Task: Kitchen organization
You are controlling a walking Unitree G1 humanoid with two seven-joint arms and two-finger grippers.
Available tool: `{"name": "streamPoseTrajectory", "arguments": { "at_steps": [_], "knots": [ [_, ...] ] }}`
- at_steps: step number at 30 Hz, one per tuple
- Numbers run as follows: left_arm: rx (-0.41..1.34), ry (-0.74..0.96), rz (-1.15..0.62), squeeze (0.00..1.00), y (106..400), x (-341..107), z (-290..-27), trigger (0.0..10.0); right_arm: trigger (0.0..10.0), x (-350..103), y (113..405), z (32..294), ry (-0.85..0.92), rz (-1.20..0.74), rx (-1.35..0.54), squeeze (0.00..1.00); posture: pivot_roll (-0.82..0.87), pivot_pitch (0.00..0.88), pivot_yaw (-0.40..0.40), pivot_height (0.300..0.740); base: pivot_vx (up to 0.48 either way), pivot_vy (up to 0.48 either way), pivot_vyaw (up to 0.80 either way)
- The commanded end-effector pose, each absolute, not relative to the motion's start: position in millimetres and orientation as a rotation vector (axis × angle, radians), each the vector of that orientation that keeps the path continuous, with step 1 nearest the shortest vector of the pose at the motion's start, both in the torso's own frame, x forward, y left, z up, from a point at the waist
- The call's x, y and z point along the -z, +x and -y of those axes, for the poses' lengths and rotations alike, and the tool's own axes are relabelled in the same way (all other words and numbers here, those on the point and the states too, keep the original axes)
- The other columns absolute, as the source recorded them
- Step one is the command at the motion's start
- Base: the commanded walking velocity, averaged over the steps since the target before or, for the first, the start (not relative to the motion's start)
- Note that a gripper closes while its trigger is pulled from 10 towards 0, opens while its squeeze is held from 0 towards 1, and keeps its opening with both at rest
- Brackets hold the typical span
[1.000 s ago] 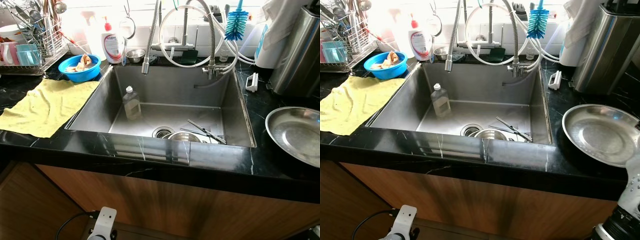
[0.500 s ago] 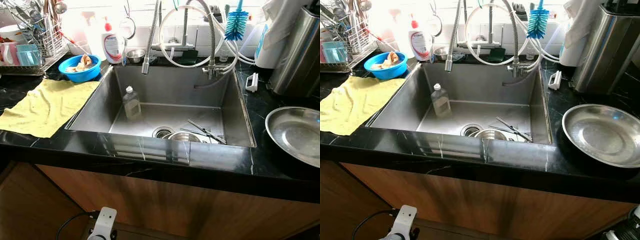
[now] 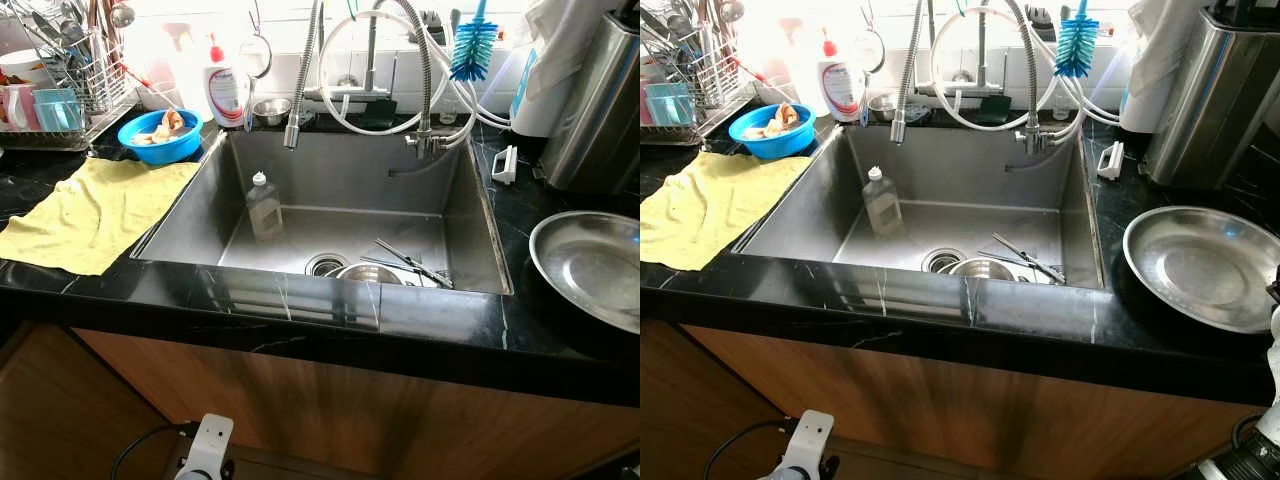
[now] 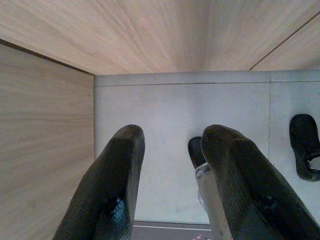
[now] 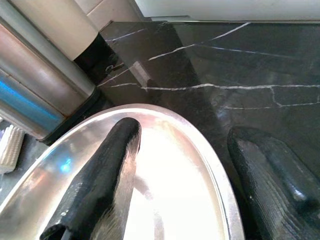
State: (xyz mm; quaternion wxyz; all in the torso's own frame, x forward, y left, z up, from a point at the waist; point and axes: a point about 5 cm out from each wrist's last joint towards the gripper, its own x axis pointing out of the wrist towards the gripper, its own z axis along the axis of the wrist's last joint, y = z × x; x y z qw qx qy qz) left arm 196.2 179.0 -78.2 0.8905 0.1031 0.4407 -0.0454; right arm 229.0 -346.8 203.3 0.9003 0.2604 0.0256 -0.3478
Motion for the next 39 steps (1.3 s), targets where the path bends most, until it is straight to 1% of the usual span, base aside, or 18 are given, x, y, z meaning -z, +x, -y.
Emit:
{"name": "streamPoseTrajectory", "arguments": {
  "at_steps": [1, 6, 9, 12, 14, 16, 17, 18, 22, 34, 38, 39],
  "knots": [
    [0.094, 0.225, -0.920, 0.00, 195, 78, -182, 10.0, 10.0, -200, 233, 342, 0.558, -0.077, 0.696, 0.00, -0.20, 0.000, 0.059, 0.740, 0.000, 0.000, 0.00],
    [0.093, 0.225, -0.921, 0.00, 195, 79, -183, 10.0, 10.0, -202, 233, 340, 0.561, -0.076, 0.697, 0.00, -0.20, 0.000, 0.060, 0.740, 0.000, 0.000, 0.00],
    [0.094, 0.226, -0.921, 0.00, 195, 79, -183, 10.0, 10.0, -209, 233, 338, 0.574, -0.037, 0.693, 0.00, -0.20, 0.000, 0.061, 0.740, 0.000, 0.000, 0.00],
    [0.097, 0.229, -0.921, 0.00, 195, 79, -183, 10.0, 10.0, -214, 237, 334, 0.588, -0.024, 0.657, 0.00, -0.20, 0.000, 0.064, 0.740, 0.000, 0.000, 0.00],
    [0.097, 0.229, -0.921, 0.00, 195, 78, -183, 10.0, 10.0, -213, 240, 329, 0.586, -0.040, 0.615, 0.00, -0.20, 0.000, 0.064, 0.740, 0.000, 0.000, 0.00],
    [0.096, 0.228, -0.920, 0.00, 195, 78, -183, 10.0, 10.0, -213, 247, 315, 0.571, -0.058, 0.520, 0.00, -0.20, 0.000, 0.065, 0.740, 0.000, 0.000, 0.00],
    [0.096, 0.228, -0.920, 0.00, 195, 78, -183, 10.0, 10.0, -213, 247, 315, 0.571, -0.058, 0.520, 0.00, -0.20, 0.000, 0.065, 0.740, 0.000, 0.000, 0.00],
    [0.096, 0.228, -0.920, 0.00, 195, 78, -183, 10.0, 10.0, -214, 252, 306, 0.564, -0.061, 0.466, 0.00, -0.20, 0.000, 0.065, 0.740, 0.000, 0.000, 0.00],
    [0.094, 0.227, -0.919, 0.00, 195, 78, -183, 10.0, 10.0, -219, 257, 294, 0.566, -0.055, 0.401, 0.00, -0.20, 0.000, 0.064, 0.740, 0.000, 0.000, 0.00],
    [0.098, 0.221, -0.920, 0.00, 196, 78, -182, 10.0, 10.0, -217, 249, 303, 0.553, -0.073, 0.458, 0.00, -0.21, 0.000, 0.063, 0.740, 0.000, 0.000, 0.00],
    [0.099, 0.221, -0.920, 0.00, 196, 78, -182, 10.0, 10.0, -213, 246, 310, 0.575, -0.082, 0.527, 0.00, -0.21, 0.000, 0.063, 0.740, 0.000, 0.000, 0.00],
    [0.098, 0.221, -0.921, 0.00, 196, 78, -182, 10.0, 10.0, -211, 243, 314, 0.585, -0.083, 0.569, 0.00, -0.20, 0.000, 0.063, 0.740, 0.000, 0.000, 0.00]
  ]
}}
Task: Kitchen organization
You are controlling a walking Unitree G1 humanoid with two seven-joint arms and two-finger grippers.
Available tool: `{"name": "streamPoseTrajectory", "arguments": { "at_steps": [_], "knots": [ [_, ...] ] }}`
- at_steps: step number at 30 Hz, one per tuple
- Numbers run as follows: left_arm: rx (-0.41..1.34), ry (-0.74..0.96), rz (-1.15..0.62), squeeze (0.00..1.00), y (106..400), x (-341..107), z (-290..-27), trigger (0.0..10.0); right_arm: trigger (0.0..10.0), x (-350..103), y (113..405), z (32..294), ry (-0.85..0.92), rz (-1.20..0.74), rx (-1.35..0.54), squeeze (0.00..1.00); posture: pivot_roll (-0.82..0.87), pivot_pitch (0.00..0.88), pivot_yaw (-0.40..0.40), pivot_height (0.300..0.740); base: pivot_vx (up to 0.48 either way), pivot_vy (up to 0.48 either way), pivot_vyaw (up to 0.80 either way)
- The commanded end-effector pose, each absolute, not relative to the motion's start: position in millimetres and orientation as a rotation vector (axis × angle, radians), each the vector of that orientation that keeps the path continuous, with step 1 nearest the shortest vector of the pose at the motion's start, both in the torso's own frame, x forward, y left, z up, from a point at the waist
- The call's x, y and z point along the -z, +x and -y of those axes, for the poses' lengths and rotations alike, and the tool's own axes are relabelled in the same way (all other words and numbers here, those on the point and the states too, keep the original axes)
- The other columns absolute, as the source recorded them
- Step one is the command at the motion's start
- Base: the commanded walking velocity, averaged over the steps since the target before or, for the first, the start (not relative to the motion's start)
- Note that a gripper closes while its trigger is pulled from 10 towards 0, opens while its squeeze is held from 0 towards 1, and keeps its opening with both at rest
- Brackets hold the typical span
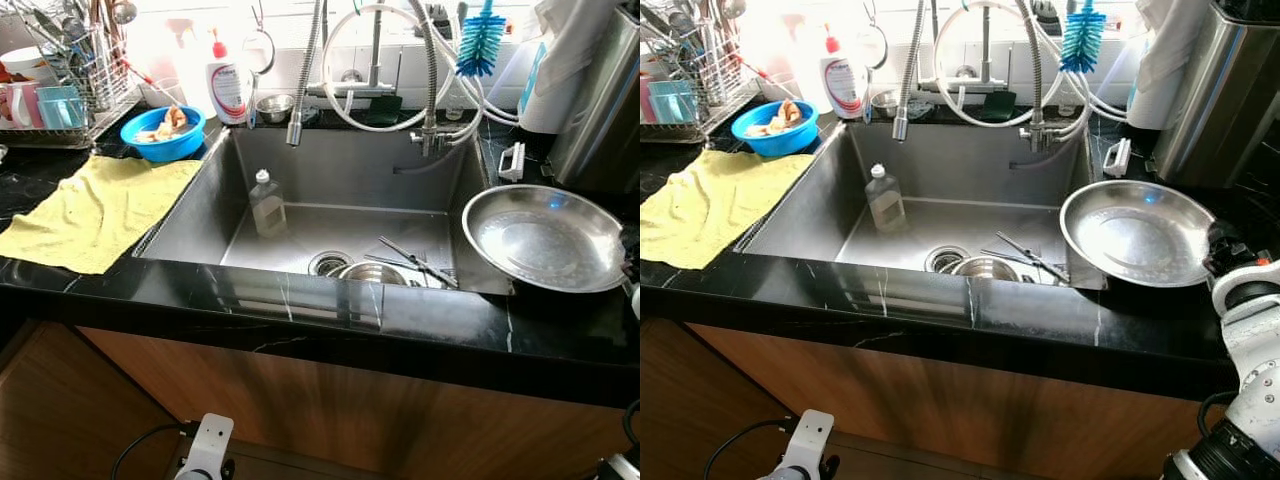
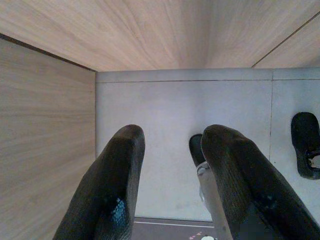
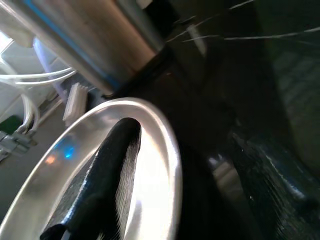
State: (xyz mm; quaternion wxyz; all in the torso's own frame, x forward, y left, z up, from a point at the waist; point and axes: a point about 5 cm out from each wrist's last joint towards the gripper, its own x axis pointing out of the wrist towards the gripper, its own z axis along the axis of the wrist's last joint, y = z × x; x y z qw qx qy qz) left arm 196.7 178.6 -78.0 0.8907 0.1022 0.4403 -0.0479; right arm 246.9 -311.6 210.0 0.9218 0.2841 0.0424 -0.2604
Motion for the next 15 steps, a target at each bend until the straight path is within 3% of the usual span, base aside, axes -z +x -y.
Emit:
{"name": "streamPoseTrajectory", "arguments": {
  "at_steps": [1, 15],
  "knots": [
    [0.098, 0.220, -0.921, 0.00, 196, 78, -183, 10.0, 10.0, -210, 242, 318, 0.589, -0.089, 0.592, 0.00, -0.21, 0.000, 0.064, 0.740, 0.000, 0.000, 0.00],
    [0.096, 0.222, -0.919, 0.00, 196, 78, -182, 10.0, 10.0, -210, 255, 316, 0.563, -0.142, 0.486, 0.00, -0.21, 0.000, 0.062, 0.740, 0.000, 0.000, 0.00]
  ]
}}
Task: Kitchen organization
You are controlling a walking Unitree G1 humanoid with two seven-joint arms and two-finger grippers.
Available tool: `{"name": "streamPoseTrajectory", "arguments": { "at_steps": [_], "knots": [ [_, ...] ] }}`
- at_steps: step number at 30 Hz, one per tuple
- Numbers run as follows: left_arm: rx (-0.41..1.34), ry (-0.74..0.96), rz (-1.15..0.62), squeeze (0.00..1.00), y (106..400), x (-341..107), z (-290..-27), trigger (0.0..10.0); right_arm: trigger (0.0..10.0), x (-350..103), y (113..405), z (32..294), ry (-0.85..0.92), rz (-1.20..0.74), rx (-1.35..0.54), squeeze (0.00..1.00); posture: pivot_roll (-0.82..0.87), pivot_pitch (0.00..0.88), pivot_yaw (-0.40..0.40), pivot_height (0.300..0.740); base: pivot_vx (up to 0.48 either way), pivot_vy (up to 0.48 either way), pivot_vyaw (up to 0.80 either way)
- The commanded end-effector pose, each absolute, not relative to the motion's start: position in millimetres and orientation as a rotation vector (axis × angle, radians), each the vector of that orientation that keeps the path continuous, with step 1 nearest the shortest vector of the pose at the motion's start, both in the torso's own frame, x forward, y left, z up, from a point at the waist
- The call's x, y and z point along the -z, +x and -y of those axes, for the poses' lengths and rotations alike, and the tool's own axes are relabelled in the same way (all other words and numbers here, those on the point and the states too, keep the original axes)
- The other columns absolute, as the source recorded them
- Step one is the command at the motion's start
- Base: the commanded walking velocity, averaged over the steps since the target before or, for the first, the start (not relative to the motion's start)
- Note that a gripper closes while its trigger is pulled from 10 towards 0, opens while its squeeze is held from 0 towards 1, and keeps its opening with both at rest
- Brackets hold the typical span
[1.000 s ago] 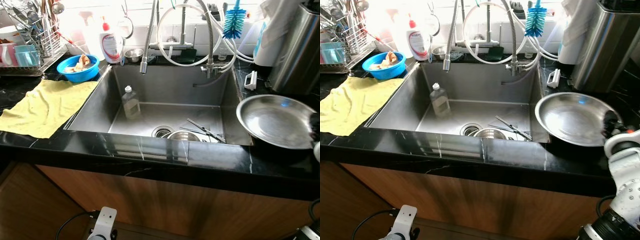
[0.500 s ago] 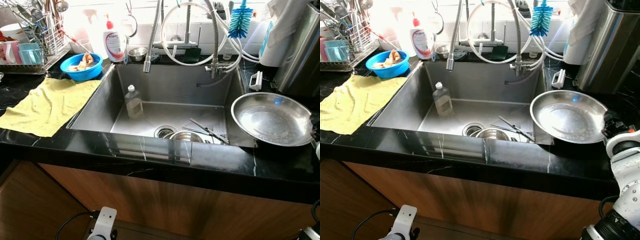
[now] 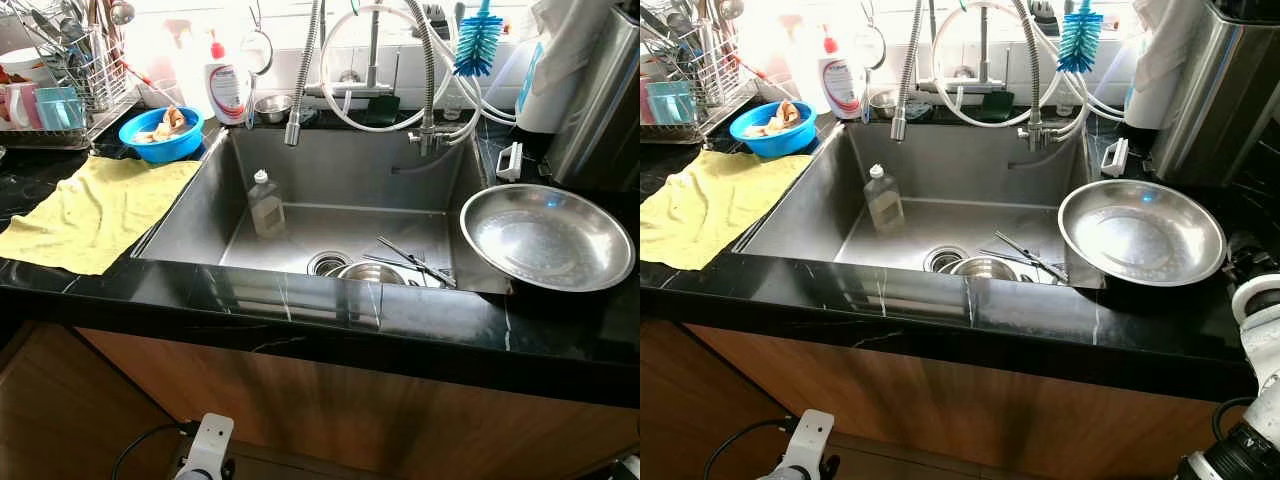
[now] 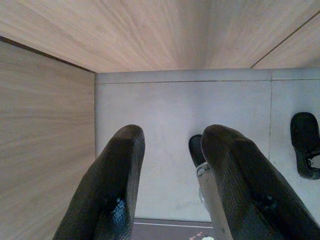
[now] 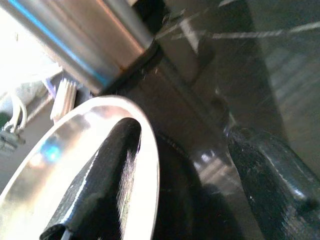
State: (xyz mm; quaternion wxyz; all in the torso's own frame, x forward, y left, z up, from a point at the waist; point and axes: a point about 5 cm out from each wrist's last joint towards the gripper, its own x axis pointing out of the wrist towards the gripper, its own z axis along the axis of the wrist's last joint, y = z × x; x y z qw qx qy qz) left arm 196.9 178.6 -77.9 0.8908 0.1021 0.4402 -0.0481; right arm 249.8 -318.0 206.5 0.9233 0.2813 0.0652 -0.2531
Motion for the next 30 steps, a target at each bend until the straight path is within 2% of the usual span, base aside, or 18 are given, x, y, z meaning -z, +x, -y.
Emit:
{"name": "streamPoseTrajectory", "arguments": {
  "at_steps": [1, 25, 26, 30],
  "knots": [
    [0.095, 0.221, -0.919, 0.00, 196, 78, -182, 10.0, 10.0, -210, 256, 316, 0.559, -0.146, 0.482, 0.00, -0.21, 0.000, 0.062, 0.740, 0.000, 0.000, 0.00],
    [0.092, 0.218, -0.919, 0.00, 196, 78, -182, 10.0, 10.0, -199, 274, 319, 0.473, -0.213, 0.439, 0.00, -0.20, 0.000, 0.057, 0.740, 0.000, 0.000, 0.00],
    [0.092, 0.217, -0.919, 0.00, 196, 78, -182, 10.0, 0.0, -199, 274, 319, 0.459, -0.213, 0.435, 0.00, -0.20, 0.000, 0.057, 0.740, 0.000, 0.000, 0.00],
    [0.091, 0.217, -0.919, 0.00, 196, 78, -182, 10.0, 0.0, -199, 276, 318, 0.392, -0.230, 0.422, 0.00, -0.20, 0.000, 0.056, 0.740, 0.000, 0.000, 0.00]
  ]
}}
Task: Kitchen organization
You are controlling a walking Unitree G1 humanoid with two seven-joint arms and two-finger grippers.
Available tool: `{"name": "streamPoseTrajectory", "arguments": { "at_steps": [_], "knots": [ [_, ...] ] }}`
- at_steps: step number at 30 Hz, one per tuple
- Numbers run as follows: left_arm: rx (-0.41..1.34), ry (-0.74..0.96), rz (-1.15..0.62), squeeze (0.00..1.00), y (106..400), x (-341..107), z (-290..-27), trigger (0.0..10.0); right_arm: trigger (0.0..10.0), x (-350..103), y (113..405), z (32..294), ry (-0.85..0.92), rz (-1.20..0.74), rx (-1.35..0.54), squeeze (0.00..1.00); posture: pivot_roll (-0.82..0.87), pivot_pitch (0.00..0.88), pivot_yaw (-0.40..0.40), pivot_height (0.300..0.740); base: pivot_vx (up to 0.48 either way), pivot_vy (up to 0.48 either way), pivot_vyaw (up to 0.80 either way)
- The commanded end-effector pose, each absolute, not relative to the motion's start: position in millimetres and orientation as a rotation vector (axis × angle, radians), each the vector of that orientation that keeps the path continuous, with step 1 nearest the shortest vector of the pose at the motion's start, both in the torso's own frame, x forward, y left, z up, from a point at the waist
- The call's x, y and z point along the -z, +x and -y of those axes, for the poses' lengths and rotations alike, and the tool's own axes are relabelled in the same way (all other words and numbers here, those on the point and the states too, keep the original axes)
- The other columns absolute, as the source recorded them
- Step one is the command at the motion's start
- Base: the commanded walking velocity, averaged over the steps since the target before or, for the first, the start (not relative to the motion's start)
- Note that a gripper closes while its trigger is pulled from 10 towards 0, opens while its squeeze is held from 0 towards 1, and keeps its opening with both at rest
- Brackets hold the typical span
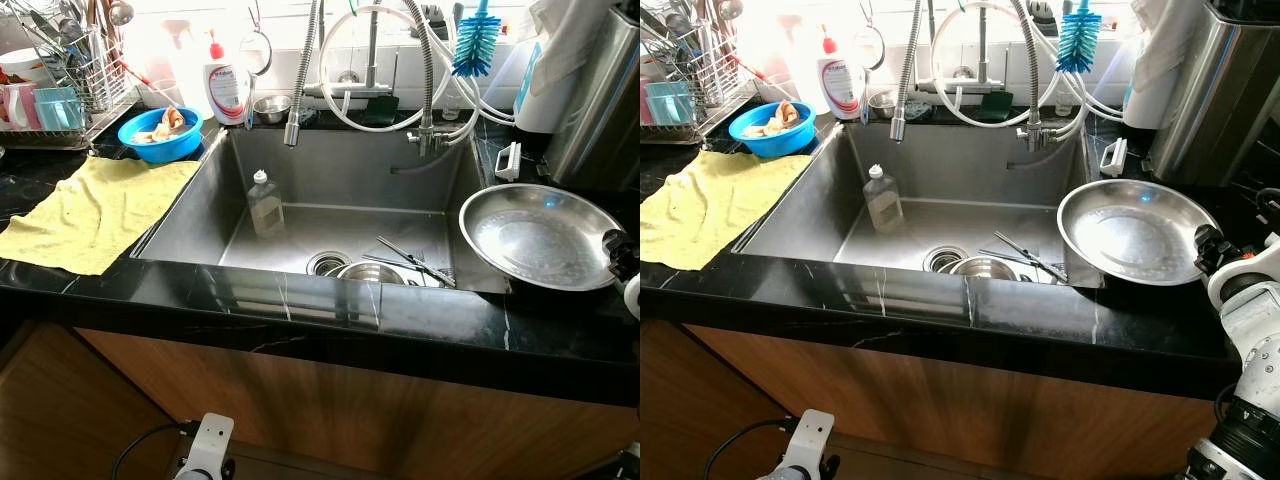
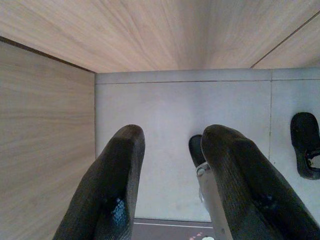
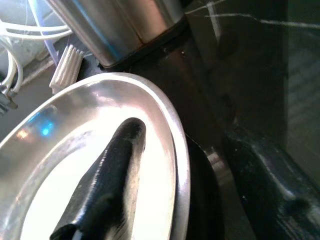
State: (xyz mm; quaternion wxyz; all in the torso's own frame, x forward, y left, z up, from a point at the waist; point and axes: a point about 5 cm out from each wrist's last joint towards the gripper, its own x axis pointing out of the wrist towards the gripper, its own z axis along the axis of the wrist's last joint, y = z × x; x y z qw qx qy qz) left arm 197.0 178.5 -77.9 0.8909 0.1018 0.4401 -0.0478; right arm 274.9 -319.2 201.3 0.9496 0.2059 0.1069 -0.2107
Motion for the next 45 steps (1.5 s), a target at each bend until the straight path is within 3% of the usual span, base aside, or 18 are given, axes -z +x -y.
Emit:
{"name": "streamPoseTrajectory", "arguments": {
  "at_steps": [1, 18, 33, 34, 40, 45],
  "knots": [
    [0.091, 0.217, -0.919, 0.00, 196, 78, -181, 10.0, 0.0, -199, 276, 317, 0.379, -0.234, 0.417, 0.00, -0.20, 0.000, 0.056, 0.740, 0.000, 0.000, 0.00],
    [0.094, 0.217, -0.922, 0.00, 196, 78, -181, 10.0, 0.0, -198, 284, 312, 0.326, -0.240, 0.378, 0.00, -0.20, 0.000, 0.055, 0.740, 0.000, 0.000, 0.00],
    [0.091, 0.224, -0.918, 0.00, 196, 78, -181, 10.0, 0.0, -224, 300, 289, 0.299, -0.065, 0.245, 0.00, -0.20, 0.000, 0.055, 0.740, 0.000, 0.000, 0.00],
    [0.091, 0.225, -0.917, 0.00, 196, 78, -181, 10.0, 10.0, -225, 306, 282, 0.269, -0.061, 0.209, 0.00, -0.20, 0.000, 0.055, 0.740, 0.000, 0.000, 0.00],
    [0.090, 0.225, -0.915, 0.00, 196, 78, -181, 10.0, 10.0, -227, 327, 257, 0.202, -0.026, 0.120, 0.00, -0.19, 0.000, 0.052, 0.740, 0.000, 0.000, 0.00],
    [0.091, 0.222, -0.915, 0.00, 196, 78, -180, 10.0, 10.0, -223, 348, 236, -0.077, -0.039, 0.048, 0.00, -0.19, 0.000, 0.049, 0.740, 0.000, 0.000, 0.00]
  ]
}}
